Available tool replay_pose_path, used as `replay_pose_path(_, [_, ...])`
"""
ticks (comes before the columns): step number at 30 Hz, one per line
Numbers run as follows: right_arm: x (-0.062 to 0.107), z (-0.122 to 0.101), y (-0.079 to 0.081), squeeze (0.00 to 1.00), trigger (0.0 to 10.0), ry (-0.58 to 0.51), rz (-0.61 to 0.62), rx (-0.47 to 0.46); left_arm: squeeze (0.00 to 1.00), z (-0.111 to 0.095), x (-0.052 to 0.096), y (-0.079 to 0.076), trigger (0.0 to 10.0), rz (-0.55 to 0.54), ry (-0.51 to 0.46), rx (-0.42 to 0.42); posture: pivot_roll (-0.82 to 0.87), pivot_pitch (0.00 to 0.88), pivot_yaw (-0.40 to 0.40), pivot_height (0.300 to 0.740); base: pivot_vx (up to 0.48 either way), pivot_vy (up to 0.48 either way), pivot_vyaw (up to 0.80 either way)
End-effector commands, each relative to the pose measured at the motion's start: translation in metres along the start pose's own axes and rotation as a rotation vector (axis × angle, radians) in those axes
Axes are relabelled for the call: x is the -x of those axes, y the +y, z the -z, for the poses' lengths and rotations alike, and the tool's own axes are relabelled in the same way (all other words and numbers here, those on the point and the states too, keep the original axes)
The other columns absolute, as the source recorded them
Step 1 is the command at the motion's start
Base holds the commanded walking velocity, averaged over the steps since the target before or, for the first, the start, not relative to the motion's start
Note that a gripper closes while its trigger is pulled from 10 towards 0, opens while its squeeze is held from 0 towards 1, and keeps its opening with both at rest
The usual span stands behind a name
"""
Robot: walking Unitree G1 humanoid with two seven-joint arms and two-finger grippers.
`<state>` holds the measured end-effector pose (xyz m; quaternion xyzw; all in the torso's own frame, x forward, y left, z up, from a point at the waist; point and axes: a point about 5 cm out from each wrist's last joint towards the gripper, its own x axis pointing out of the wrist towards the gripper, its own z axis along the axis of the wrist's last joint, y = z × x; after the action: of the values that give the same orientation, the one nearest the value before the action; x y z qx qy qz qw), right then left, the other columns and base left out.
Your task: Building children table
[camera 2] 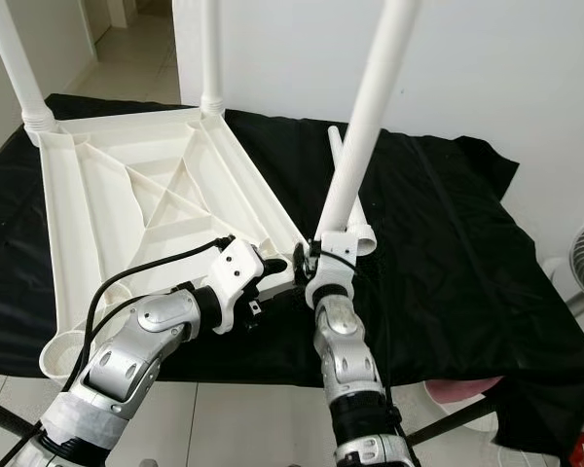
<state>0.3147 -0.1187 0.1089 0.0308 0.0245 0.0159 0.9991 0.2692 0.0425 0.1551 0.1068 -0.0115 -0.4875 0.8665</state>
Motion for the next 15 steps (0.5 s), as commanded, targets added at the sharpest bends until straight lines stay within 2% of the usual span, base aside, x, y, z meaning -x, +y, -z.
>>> replay_pose_path(1, [0.0,-0.004,-0.006,1.0,10.0,-0.015,-0.05,0.004,0.0,0.0,-0.002,0.0,10.0,-0.017,0.008,-0.003,0.03,0.001,-0.104,0.74,0.0,0.0,0.0])
replay_pose_path(4, [0.001,-0.007,-0.008,1.0,10.0,-0.028,-0.139,0.01,0.0,-0.001,-0.002,0.0,10.0,-0.019,0.007,-0.002,0.03,0.003,-0.106,0.74,0.0,0.0,0.0])
replay_pose_path(8, [0.0,-0.01,-0.019,0.99,10.0,-0.042,-0.192,0.047,0.0,-0.002,-0.004,0.0,10.0,-0.02,0.002,0.0,0.03,0.003,-0.106,0.74,0.0,0.0,0.0])
replay_pose_path(9, [-0.001,-0.013,-0.025,0.0,10.0,-0.055,-0.228,0.073,0.0,-0.002,-0.004,0.0,10.0,-0.019,0.0,0.001,0.03,0.003,-0.106,0.74,0.0,0.0,0.0])
replay_pose_path(13, [-0.002,-0.017,-0.029,0.0,10.0,-0.071,-0.302,0.094,0.0,-0.002,-0.003,0.0,10.0,-0.017,0.001,0.0,0.03,0.003,-0.104,0.74,0.0,0.0,0.0])
replay_pose_path(15, [-0.002,-0.017,-0.029,0.0,10.0,-0.071,-0.302,0.094,0.0,-0.002,-0.003,0.0,10.0,-0.017,0.001,0.0,0.03,0.003,-0.104,0.74,0.0,0.0,0.0])
